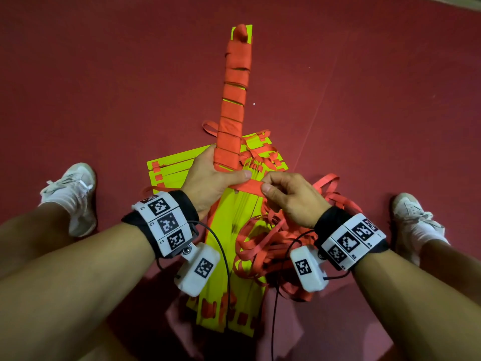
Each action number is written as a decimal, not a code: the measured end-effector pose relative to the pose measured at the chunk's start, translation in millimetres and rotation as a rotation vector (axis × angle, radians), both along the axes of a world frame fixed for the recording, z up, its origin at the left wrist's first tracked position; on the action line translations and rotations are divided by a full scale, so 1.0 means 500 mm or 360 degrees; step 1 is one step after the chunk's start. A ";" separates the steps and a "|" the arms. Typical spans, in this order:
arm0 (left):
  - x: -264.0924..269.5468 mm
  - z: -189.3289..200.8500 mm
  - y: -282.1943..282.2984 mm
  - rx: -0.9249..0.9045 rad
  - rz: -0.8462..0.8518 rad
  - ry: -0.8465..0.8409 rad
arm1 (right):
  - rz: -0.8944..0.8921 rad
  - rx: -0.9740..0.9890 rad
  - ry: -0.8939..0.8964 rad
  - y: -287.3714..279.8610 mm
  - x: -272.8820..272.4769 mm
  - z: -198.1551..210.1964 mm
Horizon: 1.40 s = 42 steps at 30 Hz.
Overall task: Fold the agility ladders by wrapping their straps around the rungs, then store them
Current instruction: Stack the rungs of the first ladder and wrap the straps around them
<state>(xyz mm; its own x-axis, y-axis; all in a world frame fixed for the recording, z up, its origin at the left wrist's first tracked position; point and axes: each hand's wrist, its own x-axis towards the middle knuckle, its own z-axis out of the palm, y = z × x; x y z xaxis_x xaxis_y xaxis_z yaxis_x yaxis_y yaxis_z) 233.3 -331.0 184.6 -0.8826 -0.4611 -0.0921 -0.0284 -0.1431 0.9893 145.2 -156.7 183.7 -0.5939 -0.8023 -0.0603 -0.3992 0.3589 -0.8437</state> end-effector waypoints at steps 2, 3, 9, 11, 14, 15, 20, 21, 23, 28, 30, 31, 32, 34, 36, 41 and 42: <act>-0.002 0.000 0.004 0.0018 0.0011 -0.0022 | 0.0001 0.0022 0.0014 -0.001 0.005 0.006; -0.002 0.001 0.006 0.0046 0.0008 -0.0035 | -0.0001 0.0026 0.0012 -0.002 0.007 0.008; -0.002 0.012 0.018 0.0215 -0.0021 -0.0092 | 0.0046 0.0006 -0.0064 -0.007 0.014 0.001; 0.001 0.018 0.024 0.0280 -0.0006 -0.0111 | 0.0069 0.0000 -0.0033 -0.010 0.017 0.002; 0.005 0.025 0.034 0.0449 0.0002 -0.0117 | 0.0065 -0.0015 -0.0123 -0.016 0.023 0.000; 0.006 0.026 0.034 0.0516 -0.0020 -0.0115 | 0.0056 -0.0030 -0.0182 -0.017 0.026 -0.003; 0.007 0.027 0.033 0.0693 -0.0062 -0.0159 | 0.0073 -0.0153 -0.0463 -0.023 0.038 -0.020; 0.007 0.026 0.032 0.0721 -0.0054 -0.0155 | 0.0077 -0.0187 -0.0537 -0.025 0.039 -0.020; 0.009 0.027 0.033 0.0728 -0.0059 -0.0136 | 0.0079 -0.0230 -0.0636 -0.028 0.041 -0.022; 0.010 0.027 0.031 0.0557 -0.0092 -0.0172 | 0.0077 -0.0338 -0.0684 -0.032 0.042 -0.025; 0.009 0.025 0.028 0.0439 -0.0143 -0.0154 | 0.0056 -0.0358 -0.0710 -0.030 0.039 -0.024; 0.009 0.025 0.025 0.0395 -0.0165 -0.0146 | 0.0056 -0.0359 -0.0717 -0.029 0.039 -0.022; 0.009 0.025 0.022 0.0364 -0.0171 -0.0146 | 0.0052 -0.0354 -0.0719 -0.028 0.038 -0.021; 0.008 0.026 0.018 0.0336 -0.0148 -0.0144 | 0.0023 -0.0331 -0.0705 -0.026 0.036 -0.021; 0.010 0.027 0.016 0.0334 -0.0104 -0.0131 | -0.0011 -0.0308 -0.0669 -0.024 0.033 -0.021; 0.015 0.021 0.006 0.0238 -0.0131 -0.0117 | -0.0059 -0.0251 -0.0548 -0.022 0.025 -0.028; 0.015 0.020 0.005 0.0231 -0.0115 -0.0121 | -0.0059 -0.0243 -0.0517 -0.021 0.024 -0.028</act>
